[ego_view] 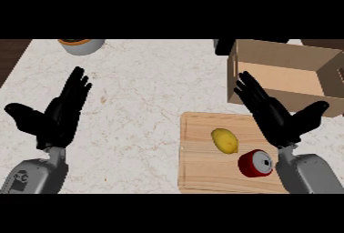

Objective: Pick the lemon from the cutting board and place it in the cardboard box

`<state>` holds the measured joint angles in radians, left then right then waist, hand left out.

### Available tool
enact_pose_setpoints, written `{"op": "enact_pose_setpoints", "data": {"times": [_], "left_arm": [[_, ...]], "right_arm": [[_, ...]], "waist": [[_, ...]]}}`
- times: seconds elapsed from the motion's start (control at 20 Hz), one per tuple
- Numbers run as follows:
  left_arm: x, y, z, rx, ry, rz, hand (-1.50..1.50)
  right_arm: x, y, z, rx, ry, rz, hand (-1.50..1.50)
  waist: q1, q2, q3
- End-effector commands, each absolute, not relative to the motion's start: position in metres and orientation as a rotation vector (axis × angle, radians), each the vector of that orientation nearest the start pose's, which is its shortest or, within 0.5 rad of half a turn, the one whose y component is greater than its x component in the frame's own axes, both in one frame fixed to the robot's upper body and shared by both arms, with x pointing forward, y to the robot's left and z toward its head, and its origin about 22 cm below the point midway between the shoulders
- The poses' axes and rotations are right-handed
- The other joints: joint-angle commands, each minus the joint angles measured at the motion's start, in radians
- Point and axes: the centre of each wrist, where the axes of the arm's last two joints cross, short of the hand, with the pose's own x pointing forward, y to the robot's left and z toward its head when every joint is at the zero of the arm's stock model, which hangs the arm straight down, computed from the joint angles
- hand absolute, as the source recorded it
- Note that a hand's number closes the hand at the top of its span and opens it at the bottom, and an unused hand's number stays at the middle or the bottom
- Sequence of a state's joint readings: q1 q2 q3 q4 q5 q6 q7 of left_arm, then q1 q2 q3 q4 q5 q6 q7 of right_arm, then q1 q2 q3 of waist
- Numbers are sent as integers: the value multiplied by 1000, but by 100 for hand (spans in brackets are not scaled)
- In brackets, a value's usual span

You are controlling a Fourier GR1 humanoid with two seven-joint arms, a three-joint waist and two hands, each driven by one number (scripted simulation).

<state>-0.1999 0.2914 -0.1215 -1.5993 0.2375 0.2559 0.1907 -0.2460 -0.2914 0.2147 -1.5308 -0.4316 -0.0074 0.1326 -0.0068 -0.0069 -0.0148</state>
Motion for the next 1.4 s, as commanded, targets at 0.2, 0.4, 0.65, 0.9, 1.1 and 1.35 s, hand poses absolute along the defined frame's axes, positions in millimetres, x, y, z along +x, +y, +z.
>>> {"op": "enact_pose_setpoints", "data": {"times": [0.2, 0.4, 0.65, 0.9, 1.1, 1.35], "left_arm": [[254, 280, 6, 326, -1430, 49, 0], [252, 279, -11, 332, -1369, 78, 0], [252, 287, -20, 322, -1374, 76, 0], [272, 291, -7, 322, -1391, 68, 0], [255, 275, -26, 316, -1384, 70, 0], [255, 273, -23, 315, -1392, 52, 0]], "right_arm": [[278, -253, 90, -4, -1875, 378, 150], [268, -294, 60, -517, -1736, 487, 150], [227, -286, 27, -652, -1887, 572, -150], [207, -291, 64, -749, -1724, 750, -150], [206, -301, 121, -758, -1571, 794, -150], [205, -284, 141, -728, -1417, 931, -150]], "waist": [[-7, 1, 13], [-34, 9, 12], [-11, 5, 14], [-9, 5, 12], [-3, 4, 13], [5, 6, 13]]}}
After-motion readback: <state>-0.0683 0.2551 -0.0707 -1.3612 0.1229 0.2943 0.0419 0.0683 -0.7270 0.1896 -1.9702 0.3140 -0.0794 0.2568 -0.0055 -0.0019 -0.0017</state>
